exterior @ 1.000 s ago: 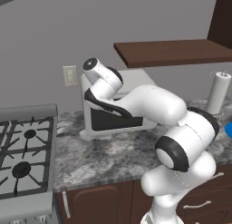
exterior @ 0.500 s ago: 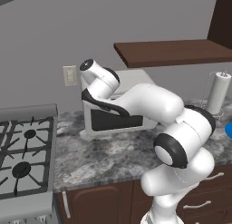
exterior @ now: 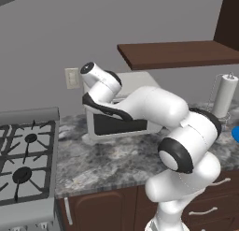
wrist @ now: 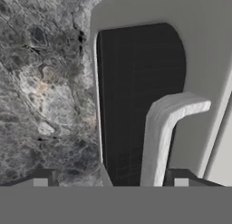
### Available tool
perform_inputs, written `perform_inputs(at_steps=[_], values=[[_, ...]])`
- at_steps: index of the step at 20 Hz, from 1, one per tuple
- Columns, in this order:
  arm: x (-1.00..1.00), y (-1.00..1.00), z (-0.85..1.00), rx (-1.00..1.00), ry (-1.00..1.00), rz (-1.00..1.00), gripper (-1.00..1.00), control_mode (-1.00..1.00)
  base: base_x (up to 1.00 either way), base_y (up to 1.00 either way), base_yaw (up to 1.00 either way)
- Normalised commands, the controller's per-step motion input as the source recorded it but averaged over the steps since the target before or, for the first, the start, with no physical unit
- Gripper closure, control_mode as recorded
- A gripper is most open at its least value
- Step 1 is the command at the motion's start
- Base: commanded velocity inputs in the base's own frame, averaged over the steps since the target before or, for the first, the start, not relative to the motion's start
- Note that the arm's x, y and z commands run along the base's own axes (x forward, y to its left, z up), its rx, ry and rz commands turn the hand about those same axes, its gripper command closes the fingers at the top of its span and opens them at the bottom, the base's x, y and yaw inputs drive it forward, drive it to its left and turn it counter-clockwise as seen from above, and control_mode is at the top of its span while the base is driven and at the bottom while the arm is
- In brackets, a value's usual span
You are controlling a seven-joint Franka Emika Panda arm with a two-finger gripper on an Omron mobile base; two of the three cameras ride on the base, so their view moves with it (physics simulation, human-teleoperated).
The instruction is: Open the toaster oven door. Place the hotdog bun on the top rack in the toaster oven and place the steak on the bottom rack.
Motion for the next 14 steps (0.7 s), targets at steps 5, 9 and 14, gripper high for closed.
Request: perform_inputs(at_steps=[5,9,14], values=[[-0.03,-0.23,-0.71,0.05,0.21,-0.03,-1.00,-1.00,0.00,0.00,0.00],[0.00,-0.30,-0.79,0.10,0.15,0.00,-1.00,-1.00,0.00,0.00,0.00],[-0.35,-0.13,-0.54,0.09,0.03,0.00,-1.00,-1.00,0.00,0.00,0.00]])
